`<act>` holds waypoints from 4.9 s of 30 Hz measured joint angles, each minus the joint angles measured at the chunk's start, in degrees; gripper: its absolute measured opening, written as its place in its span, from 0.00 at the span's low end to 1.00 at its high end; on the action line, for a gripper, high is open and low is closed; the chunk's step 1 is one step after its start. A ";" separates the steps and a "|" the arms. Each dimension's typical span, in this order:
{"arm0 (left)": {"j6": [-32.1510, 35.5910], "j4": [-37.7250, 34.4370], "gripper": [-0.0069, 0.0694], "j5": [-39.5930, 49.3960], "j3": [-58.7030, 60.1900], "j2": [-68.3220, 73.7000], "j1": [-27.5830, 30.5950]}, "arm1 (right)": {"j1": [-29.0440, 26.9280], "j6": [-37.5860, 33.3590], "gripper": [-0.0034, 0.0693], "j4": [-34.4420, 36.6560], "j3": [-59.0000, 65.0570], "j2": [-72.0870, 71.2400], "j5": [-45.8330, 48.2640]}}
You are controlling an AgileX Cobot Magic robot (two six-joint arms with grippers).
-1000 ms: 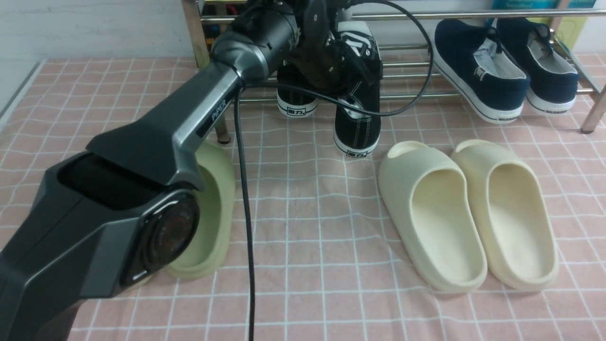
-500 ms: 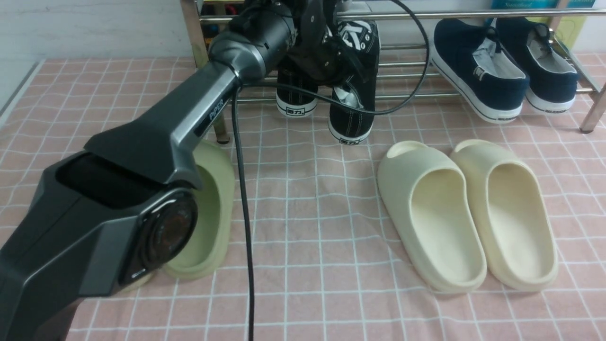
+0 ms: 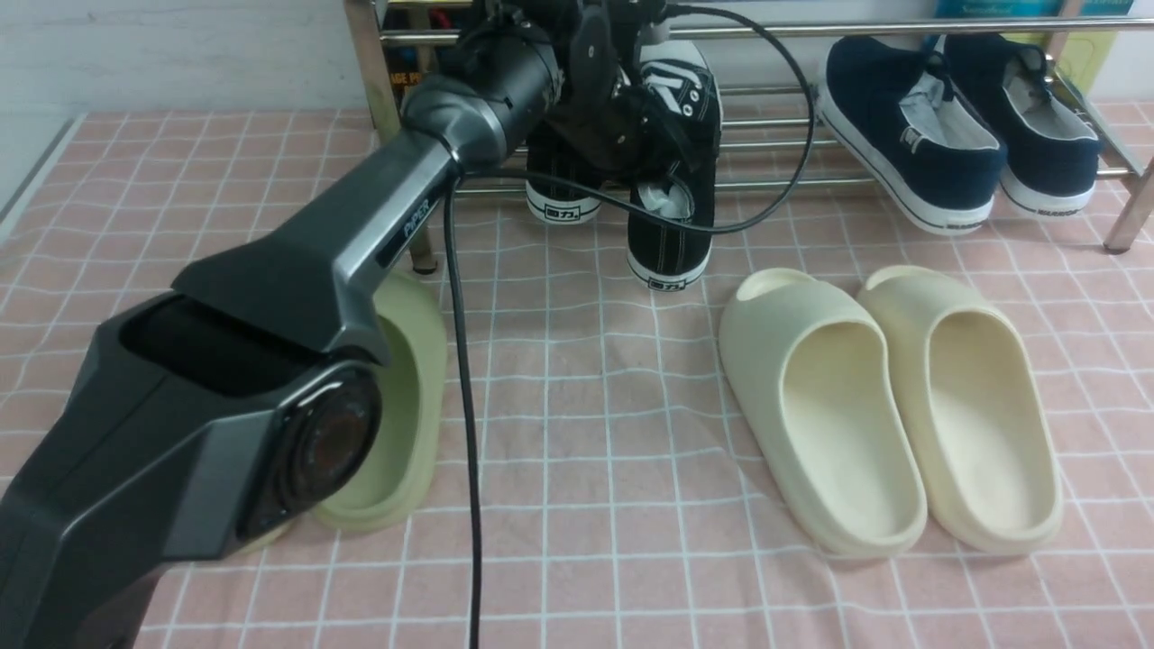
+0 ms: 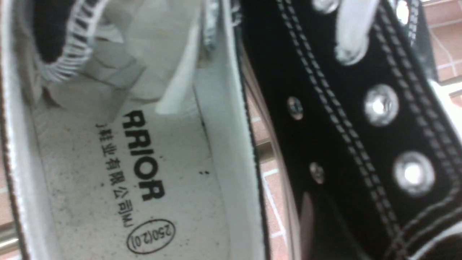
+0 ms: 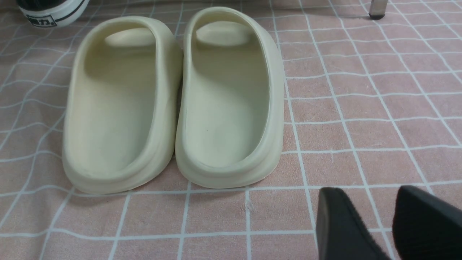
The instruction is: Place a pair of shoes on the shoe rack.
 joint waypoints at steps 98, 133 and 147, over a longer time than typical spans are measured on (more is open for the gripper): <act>-3.36 15.15 0.12 6.81 9.15 -6.32 -8.26 | 0.00 0.00 0.37 0.00 0.00 0.00 0.00; 4.01 8.06 0.12 -42.87 111.89 -100.19 -10.80 | 0.00 0.00 0.37 0.00 0.00 0.00 0.00; 3.60 5.57 0.12 -69.77 142.76 -107.91 -10.80 | 0.00 0.00 0.37 0.00 0.00 0.00 0.00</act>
